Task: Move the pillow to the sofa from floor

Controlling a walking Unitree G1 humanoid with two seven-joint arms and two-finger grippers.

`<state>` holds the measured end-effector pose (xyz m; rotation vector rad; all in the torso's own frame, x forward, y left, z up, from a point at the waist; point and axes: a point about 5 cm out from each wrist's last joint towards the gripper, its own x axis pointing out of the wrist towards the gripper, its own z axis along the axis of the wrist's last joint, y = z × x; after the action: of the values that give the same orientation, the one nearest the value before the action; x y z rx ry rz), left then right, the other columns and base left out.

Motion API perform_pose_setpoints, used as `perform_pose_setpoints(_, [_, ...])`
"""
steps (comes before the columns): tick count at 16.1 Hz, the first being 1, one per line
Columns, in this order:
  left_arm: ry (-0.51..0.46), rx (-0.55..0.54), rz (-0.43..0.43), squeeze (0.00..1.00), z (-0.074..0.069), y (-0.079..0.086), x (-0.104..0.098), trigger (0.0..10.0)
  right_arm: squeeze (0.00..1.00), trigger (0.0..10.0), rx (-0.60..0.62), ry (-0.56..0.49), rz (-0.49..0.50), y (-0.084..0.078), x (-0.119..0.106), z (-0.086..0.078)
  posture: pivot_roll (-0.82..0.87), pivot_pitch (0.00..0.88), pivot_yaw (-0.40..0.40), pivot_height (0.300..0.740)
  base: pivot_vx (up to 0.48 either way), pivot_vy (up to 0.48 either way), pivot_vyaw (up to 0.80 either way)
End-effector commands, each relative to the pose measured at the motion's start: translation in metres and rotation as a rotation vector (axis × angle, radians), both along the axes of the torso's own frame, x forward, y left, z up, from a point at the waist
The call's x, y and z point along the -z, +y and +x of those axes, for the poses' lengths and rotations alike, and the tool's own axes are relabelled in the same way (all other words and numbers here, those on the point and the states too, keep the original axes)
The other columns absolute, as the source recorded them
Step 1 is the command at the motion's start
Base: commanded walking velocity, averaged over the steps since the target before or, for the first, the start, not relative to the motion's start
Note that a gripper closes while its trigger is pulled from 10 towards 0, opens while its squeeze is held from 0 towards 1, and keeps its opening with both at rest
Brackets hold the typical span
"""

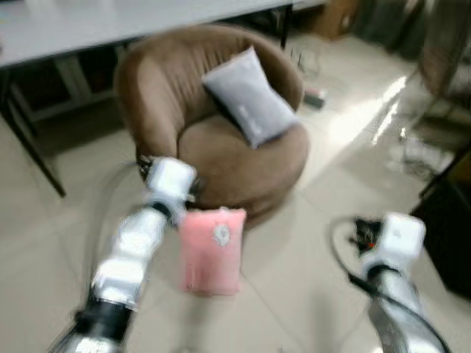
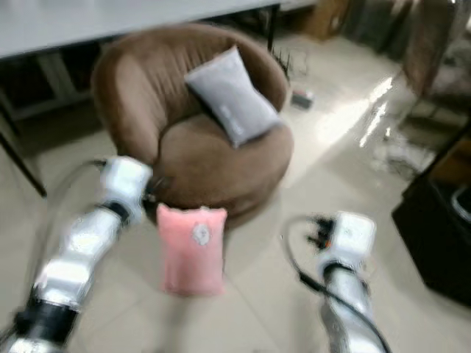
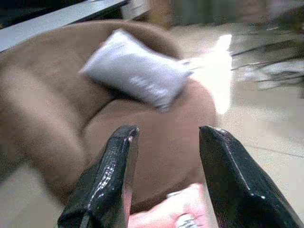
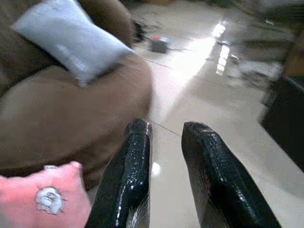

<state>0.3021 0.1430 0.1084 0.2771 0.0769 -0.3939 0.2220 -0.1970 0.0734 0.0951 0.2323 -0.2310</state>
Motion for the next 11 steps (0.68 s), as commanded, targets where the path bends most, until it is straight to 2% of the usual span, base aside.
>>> perform_pose_setpoints(1, [-0.021, -0.022, 0.014, 0.00, 0.0013, 0.0081, -0.0047, 10.0, 0.00, 10.0, -0.020, -0.027, -0.004, 0.0031, -0.0059, 0.0034, 0.07, 0.029, -0.041, 0.740, 0.000, 0.480, -0.80])
perform_pose_setpoints(11, [-0.024, -0.026, 0.018, 0.00, 0.0006, 0.0091, -0.0035, 10.0, 0.00, 10.0, -0.029, -0.021, -0.017, 0.0023, -0.0048, 0.0043, 0.06, 0.037, -0.043, 0.740, 0.000, 0.480, -0.80])
